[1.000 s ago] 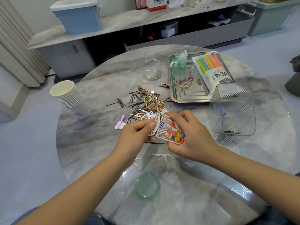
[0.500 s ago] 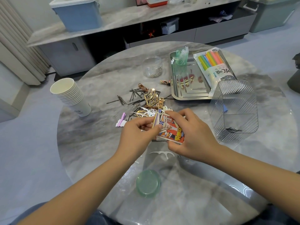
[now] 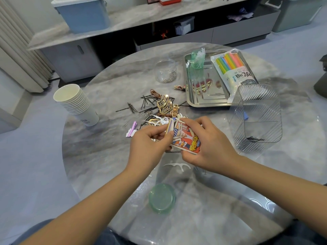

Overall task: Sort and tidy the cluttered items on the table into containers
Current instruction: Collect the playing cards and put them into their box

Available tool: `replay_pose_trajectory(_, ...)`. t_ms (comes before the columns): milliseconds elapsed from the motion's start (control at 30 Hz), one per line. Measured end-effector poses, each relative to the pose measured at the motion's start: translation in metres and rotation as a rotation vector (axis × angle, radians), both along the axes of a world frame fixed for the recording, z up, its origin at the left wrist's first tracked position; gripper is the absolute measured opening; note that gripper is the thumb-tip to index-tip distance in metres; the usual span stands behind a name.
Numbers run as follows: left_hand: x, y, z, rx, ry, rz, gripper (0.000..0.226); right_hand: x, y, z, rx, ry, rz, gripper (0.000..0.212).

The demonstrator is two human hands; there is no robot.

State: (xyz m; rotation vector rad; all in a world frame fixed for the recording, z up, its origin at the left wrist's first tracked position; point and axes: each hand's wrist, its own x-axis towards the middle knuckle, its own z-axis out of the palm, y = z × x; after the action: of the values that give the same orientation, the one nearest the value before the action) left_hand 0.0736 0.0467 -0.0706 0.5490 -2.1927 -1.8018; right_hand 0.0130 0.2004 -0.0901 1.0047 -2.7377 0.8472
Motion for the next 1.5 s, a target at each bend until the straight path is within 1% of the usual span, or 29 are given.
replay_pose_trajectory(67, 0.001, 0.000, 0.001, -0.116, 0.033, 0.008, 0.031, 0.000, 0.000, -0.001, 0.015, 0.005, 0.003, 0.079)
replay_pose_trajectory(100, 0.001, 0.000, 0.001, -0.177, 0.039, 0.007, 0.029, 0.001, 0.000, -0.002, 0.018, 0.017, 0.004, 0.079)
replay_pose_trajectory(200, 0.002, 0.001, 0.002, -0.351, 0.041, -0.017, 0.006, 0.001, 0.001, -0.003, 0.026, 0.037, 0.002, 0.078)
replay_pose_trajectory(233, 0.002, 0.001, 0.003, -0.402, 0.041, -0.008, 0.011, 0.001, 0.001, -0.004, 0.026, 0.043, 0.001, 0.078)
replay_pose_trajectory(267, 0.003, 0.001, 0.003, -0.434, 0.047, -0.005, 0.015, 0.001, 0.001, -0.004, 0.023, 0.045, 0.001, 0.078)
replay_pose_trajectory(300, 0.003, 0.001, 0.003, -0.456, 0.054, -0.004, 0.015, 0.001, 0.001, -0.004, 0.020, 0.043, 0.002, 0.078)
replay_pose_trajectory(400, 0.003, 0.000, 0.003, -0.484, 0.079, -0.013, 0.006, 0.001, 0.000, -0.004, 0.014, 0.027, 0.007, 0.078)
replay_pose_trajectory(467, 0.003, 0.000, 0.004, -0.476, 0.096, -0.007, 0.008, 0.002, 0.000, -0.003, 0.005, 0.015, 0.009, 0.079)
replay_pose_trajectory(700, 0.003, 0.003, 0.004, -0.444, 0.120, 0.008, 0.033, 0.002, 0.000, -0.004, -0.018, 0.004, 0.013, 0.077)
replay_pose_trajectory(800, 0.001, 0.001, 0.003, -0.416, 0.103, 0.005, 0.027, 0.003, 0.000, -0.004, -0.033, 0.006, 0.017, 0.078)
replay_pose_trajectory(900, 0.001, 0.000, 0.003, -0.371, 0.100, -0.008, 0.034, 0.002, 0.001, -0.004, -0.027, 0.020, 0.020, 0.077)
replay_pose_trajectory(967, 0.002, -0.002, 0.001, -0.302, 0.070, -0.021, 0.037, 0.002, 0.001, -0.004, -0.003, 0.045, 0.026, 0.075)
replay_pose_trajectory(1067, 0.001, -0.005, 0.000, -0.214, 0.012, -0.040, 0.032, 0.001, 0.002, -0.005, 0.021, 0.077, 0.032, 0.075)
replay_pose_trajectory(1167, -0.002, -0.005, 0.004, 0.057, -0.063, -0.066, 0.022, 0.001, 0.002, -0.006, 0.041, 0.092, 0.051, 0.075)
replay_pose_trajectory(1200, -0.003, -0.005, 0.006, 0.111, -0.074, -0.081, 0.020, 0.001, 0.002, -0.006, 0.040, 0.086, 0.058, 0.075)
replay_pose_trajectory(1367, -0.003, -0.008, 0.006, 0.131, -0.080, -0.161, 0.031, 0.000, 0.003, -0.006, -0.018, 0.038, 0.059, 0.076)
replay_pose_trajectory(1500, -0.001, -0.010, 0.004, 0.001, -0.030, -0.230, 0.033, -0.001, 0.005, -0.005, -0.033, 0.029, 0.053, 0.077)
